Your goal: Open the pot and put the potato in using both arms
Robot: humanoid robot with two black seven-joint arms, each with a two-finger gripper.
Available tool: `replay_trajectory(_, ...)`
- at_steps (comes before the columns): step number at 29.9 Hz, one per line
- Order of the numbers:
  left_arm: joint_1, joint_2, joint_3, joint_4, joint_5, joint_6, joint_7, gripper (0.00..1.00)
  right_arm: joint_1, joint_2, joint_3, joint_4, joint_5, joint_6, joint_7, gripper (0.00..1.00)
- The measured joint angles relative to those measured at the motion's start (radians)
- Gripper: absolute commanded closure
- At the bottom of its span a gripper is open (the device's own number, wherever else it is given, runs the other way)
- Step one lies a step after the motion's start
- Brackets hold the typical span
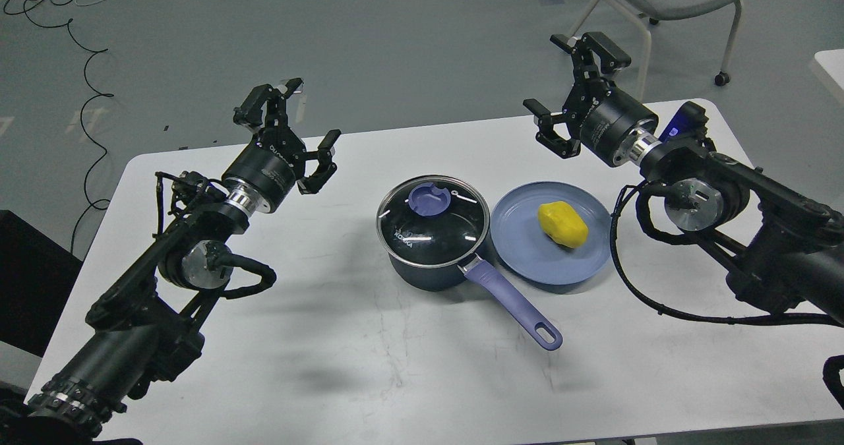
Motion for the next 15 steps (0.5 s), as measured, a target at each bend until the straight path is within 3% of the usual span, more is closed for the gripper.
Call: replay_trajectory(15,0.006,0.005,-0.012,0.0,-0.038,0.012,-0.012,0.02,0.004,-0.003,0.012,0.002,0.002,0.0,-0.004,0.0)
